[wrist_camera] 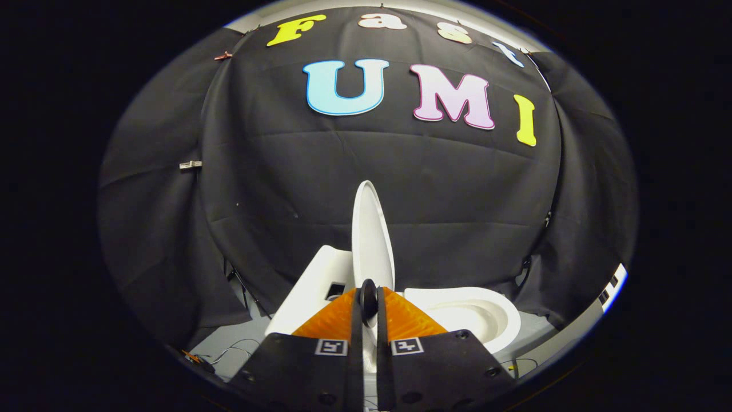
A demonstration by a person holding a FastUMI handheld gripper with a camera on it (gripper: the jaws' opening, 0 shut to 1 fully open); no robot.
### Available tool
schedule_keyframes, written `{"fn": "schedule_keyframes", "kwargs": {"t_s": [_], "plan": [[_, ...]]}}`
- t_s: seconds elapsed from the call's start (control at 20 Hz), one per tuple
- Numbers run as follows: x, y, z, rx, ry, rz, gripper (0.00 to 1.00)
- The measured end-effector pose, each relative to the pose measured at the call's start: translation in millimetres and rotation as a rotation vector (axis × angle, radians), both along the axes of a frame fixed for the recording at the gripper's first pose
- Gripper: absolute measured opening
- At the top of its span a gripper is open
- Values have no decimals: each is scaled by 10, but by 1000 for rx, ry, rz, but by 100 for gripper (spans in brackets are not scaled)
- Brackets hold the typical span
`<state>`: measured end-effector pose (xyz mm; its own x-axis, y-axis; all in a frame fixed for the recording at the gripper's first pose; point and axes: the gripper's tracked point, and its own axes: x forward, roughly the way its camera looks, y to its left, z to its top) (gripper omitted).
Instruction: Open the toilet lid.
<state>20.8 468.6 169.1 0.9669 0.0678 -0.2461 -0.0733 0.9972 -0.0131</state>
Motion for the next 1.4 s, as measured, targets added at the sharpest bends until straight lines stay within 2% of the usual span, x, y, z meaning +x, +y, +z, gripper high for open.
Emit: {"fn": "schedule_keyframes", "kwargs": {"t_s": [0.1, 0.35, 0.45, 0.85, 1.05, 1.3, 1.4], "plan": [[-8, 102, -19, -14, 5, 26, 22], [-69, 177, 18, -43, -16, 67, 83], [-86, 152, 29, -52, -19, 63, 100], [-243, 51, 116, 2, -22, 118, 100], [-399, -169, 261, 33, -48, 145, 100], [-505, -682, 382, 55, -97, 176, 100], [-513, -1001, 391, 56, -112, 162, 100]]}}
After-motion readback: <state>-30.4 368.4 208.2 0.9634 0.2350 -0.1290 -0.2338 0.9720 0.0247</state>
